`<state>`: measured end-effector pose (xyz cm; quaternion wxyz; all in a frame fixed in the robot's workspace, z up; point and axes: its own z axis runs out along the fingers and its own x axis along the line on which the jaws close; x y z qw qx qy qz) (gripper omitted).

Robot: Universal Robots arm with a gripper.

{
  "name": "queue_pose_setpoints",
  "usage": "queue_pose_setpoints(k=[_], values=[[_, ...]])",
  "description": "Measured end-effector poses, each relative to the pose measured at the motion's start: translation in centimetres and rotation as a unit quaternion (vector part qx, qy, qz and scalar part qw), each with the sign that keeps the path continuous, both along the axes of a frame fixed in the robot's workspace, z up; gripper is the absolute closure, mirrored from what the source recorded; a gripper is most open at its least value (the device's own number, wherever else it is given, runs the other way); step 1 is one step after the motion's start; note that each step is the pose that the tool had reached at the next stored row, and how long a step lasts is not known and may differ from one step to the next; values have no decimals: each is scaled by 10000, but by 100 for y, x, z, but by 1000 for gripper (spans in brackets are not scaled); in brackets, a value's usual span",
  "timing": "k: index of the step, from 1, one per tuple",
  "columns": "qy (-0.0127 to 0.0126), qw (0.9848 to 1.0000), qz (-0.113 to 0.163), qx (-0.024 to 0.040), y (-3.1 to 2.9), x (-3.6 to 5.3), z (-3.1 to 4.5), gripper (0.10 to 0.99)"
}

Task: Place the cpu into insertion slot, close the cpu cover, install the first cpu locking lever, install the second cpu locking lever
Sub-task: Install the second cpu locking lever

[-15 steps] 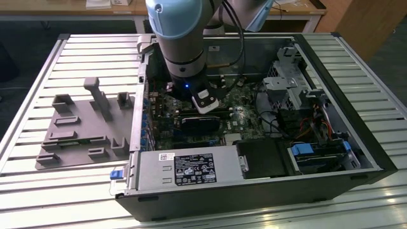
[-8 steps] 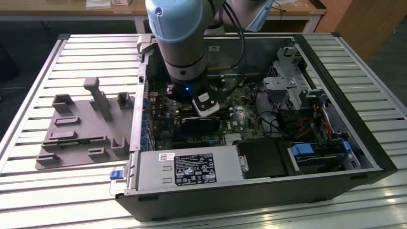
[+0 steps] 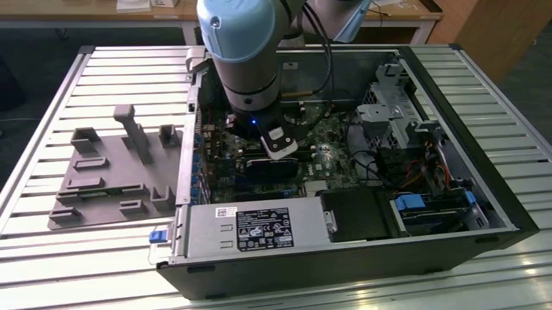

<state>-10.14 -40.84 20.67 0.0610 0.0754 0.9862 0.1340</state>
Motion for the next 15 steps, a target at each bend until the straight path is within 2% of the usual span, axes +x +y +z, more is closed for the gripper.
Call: queue_pose_setpoints(k=[3, 8, 15], values=[[-2, 10000, 1, 34, 0, 1, -1, 984], [-24, 9998, 1, 203, 0, -6, -7, 984], [-27, 9998, 1, 213, -33, -6, -12, 984]])
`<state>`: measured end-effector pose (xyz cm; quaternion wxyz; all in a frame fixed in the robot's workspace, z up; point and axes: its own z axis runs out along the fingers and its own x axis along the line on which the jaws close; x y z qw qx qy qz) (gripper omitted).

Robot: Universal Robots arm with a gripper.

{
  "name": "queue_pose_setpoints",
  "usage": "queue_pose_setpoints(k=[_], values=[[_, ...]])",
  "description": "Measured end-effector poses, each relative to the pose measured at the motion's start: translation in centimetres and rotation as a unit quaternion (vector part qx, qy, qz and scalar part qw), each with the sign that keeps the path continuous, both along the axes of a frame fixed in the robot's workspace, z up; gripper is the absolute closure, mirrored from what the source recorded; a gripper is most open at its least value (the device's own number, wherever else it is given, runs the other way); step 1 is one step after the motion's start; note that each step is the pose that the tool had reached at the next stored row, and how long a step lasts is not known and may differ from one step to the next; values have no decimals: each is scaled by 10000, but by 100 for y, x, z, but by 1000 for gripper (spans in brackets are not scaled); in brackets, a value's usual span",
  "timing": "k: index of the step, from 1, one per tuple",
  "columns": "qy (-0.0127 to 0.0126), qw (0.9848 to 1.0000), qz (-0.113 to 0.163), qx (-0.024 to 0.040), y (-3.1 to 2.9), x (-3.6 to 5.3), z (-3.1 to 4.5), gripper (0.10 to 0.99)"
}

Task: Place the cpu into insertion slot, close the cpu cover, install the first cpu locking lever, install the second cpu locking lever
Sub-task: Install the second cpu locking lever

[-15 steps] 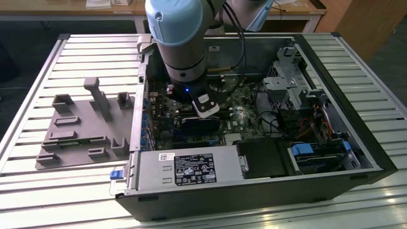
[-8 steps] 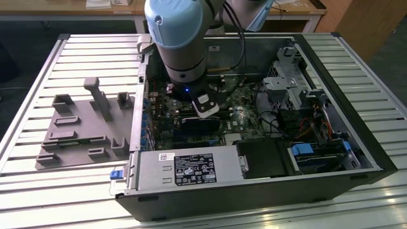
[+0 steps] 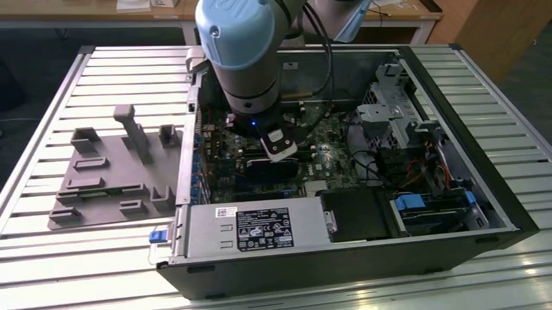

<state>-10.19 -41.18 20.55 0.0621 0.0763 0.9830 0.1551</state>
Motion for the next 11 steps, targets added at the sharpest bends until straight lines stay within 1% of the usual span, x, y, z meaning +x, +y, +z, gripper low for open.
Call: queue_pose_setpoints(k=[4, 9, 11], values=[[0, 10000, -7, -1, -25, -2, 0, 984], [-4, 10000, -64, 0, -26, -12, -22, 984], [-3, 9999, -100, 14, -27, -17, -31, 984]])
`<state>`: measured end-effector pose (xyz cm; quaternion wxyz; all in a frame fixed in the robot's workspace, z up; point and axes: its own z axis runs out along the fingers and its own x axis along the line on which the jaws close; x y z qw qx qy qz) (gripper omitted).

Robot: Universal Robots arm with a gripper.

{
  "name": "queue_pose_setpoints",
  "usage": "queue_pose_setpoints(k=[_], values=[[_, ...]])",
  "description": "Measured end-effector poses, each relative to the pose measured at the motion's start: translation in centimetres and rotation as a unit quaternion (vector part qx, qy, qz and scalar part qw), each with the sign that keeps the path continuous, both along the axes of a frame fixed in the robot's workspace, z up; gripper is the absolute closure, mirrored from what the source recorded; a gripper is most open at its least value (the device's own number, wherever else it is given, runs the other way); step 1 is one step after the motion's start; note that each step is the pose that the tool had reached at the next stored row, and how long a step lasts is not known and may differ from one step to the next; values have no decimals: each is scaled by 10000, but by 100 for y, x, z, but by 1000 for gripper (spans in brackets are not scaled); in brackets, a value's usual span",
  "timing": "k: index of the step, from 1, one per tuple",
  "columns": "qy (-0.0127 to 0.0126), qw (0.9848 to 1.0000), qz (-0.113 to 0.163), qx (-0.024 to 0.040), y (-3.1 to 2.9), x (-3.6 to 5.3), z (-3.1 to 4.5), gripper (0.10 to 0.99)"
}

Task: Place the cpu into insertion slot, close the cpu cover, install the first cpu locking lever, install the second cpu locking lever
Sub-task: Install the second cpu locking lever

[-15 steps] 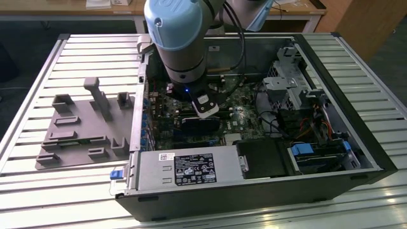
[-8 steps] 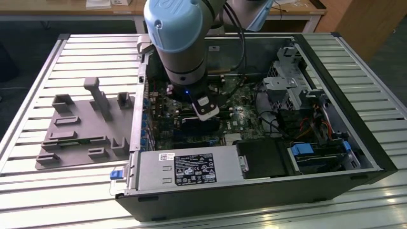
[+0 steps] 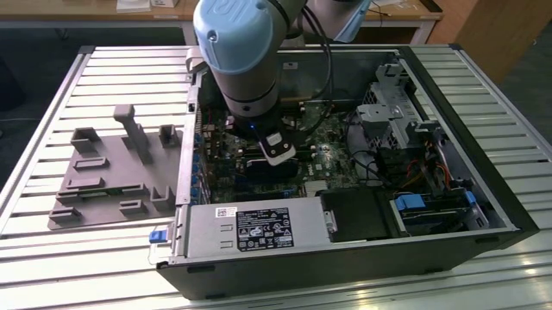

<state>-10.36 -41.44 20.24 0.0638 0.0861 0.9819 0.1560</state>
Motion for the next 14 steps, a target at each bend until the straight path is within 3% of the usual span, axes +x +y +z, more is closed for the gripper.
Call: queue_pose_setpoints(k=[14], values=[[-1, 9998, -100, 179, 14, -32, -61, 984]])
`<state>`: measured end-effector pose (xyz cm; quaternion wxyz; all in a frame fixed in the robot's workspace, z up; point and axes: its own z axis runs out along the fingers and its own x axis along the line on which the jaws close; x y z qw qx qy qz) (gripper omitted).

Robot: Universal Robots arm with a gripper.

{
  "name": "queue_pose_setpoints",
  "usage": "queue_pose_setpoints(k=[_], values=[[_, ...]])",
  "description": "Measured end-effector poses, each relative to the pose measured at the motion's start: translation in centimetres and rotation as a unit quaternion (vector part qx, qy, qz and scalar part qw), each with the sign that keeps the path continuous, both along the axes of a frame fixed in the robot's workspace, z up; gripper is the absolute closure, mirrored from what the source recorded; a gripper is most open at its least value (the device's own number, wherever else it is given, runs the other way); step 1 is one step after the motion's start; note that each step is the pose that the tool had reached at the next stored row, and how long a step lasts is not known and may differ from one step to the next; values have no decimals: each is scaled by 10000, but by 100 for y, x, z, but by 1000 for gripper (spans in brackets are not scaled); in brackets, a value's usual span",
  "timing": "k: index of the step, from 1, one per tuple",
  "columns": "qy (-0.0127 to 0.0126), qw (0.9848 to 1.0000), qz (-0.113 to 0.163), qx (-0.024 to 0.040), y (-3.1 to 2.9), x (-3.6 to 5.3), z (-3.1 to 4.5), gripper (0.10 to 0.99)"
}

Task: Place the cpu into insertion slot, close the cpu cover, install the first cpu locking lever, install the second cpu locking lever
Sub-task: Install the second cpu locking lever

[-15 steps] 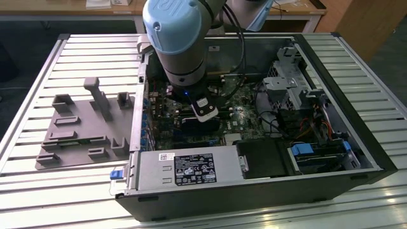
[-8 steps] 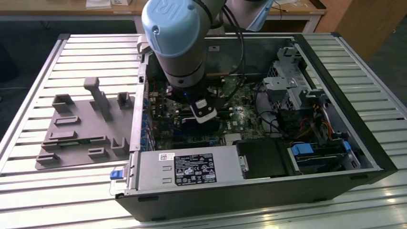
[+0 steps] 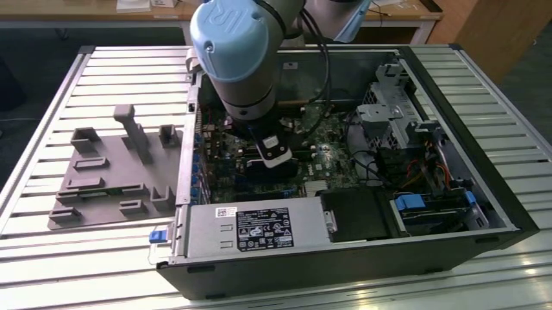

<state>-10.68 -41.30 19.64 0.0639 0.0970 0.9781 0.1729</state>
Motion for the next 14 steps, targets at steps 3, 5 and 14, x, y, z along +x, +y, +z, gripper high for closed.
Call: queue_pose_setpoints(k=[3, 5, 14], values=[[0, 10000, -19, 13, 17, -6, -18, 984], [0, 10000, -28, 18, 32, -14, -29, 984], [0, 9999, -89, 47, 69, -18, -72, 984]])
